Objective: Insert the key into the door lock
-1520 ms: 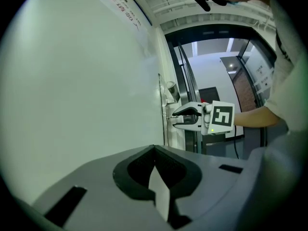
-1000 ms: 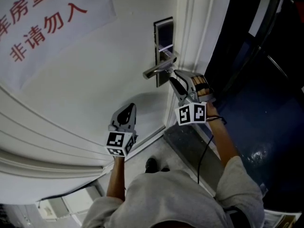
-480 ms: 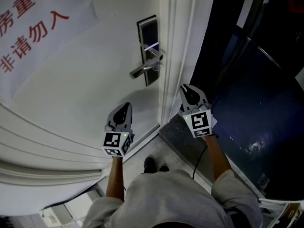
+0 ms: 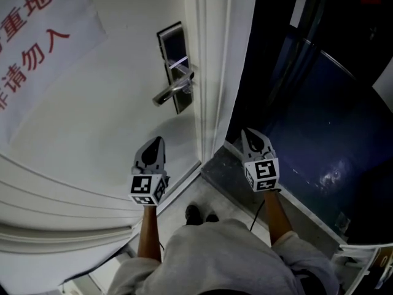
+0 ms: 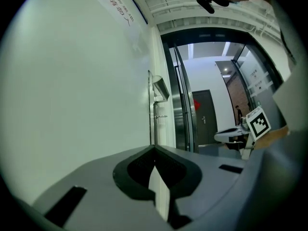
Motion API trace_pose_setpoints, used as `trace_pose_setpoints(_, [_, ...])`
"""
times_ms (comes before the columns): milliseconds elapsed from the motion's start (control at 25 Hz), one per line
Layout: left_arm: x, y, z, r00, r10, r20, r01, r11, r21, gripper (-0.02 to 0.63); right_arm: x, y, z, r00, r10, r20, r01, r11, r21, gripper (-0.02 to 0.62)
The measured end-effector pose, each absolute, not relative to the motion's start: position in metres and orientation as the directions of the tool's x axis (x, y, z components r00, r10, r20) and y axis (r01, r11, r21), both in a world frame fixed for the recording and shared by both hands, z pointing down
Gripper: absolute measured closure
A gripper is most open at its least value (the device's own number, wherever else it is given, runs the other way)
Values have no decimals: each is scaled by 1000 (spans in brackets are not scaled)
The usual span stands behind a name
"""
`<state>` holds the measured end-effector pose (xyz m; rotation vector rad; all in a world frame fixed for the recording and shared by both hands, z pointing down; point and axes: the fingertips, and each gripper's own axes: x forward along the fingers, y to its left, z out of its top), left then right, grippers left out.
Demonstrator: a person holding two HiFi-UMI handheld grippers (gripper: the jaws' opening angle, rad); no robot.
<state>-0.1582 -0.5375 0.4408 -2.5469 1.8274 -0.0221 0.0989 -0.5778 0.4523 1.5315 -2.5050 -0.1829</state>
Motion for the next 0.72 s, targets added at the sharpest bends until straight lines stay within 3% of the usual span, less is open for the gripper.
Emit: trace_pose_setpoints(720, [-162,-535,464,316,-947,52,-949,-315,26,589,124,-564,468,-360,-924,127,-910,378,173,574])
